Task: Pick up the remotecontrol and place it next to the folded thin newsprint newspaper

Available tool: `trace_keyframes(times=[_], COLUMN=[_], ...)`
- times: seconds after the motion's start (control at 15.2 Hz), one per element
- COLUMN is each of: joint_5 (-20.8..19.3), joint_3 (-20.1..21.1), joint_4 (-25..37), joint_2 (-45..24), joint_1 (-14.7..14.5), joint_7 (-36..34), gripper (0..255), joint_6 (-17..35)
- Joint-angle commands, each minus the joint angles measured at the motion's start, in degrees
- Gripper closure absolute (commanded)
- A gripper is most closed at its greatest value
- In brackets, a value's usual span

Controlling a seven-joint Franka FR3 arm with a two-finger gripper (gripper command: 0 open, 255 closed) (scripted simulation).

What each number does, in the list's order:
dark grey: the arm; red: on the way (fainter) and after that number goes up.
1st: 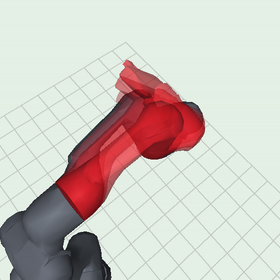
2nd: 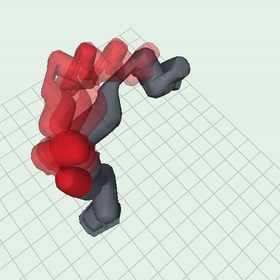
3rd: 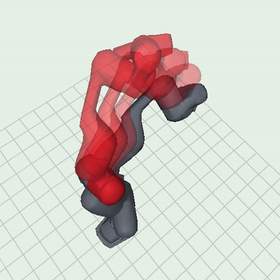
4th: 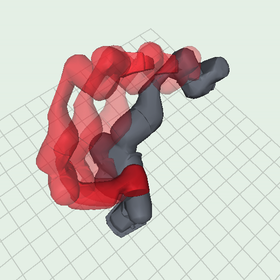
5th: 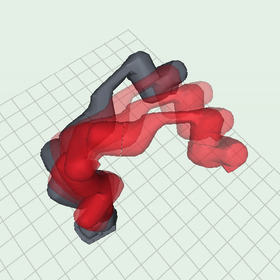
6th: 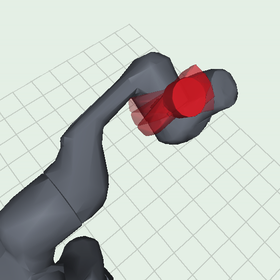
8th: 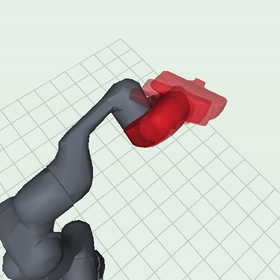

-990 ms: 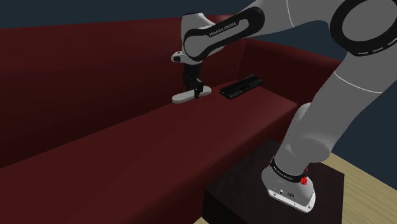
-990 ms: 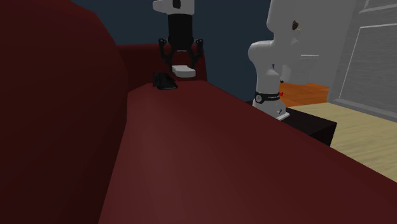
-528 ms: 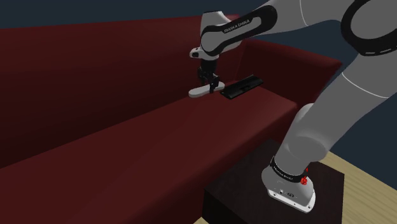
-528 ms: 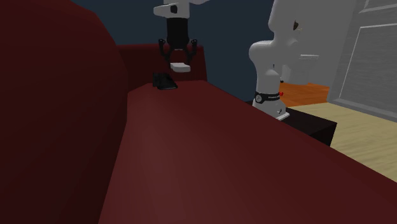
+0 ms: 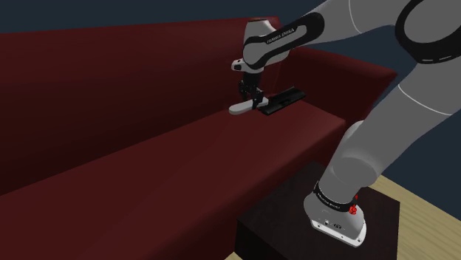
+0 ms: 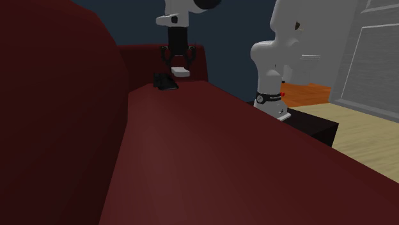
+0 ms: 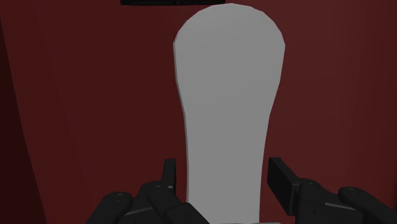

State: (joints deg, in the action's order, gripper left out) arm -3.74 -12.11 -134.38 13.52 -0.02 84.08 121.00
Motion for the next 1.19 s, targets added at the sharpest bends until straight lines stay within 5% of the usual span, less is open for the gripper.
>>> trace_keyframes(times=[0.0, 1.12], joint_5=[0.05, 1.02], joint_3=[-0.14, -0.72], joint_4=[-0.93, -5.99], joint_2=[-0.61, -6.37], joint_1=[0.03, -0.09], joint_7=[0.15, 0.94], gripper=[255, 255], joint_6=[1.59, 12.32])
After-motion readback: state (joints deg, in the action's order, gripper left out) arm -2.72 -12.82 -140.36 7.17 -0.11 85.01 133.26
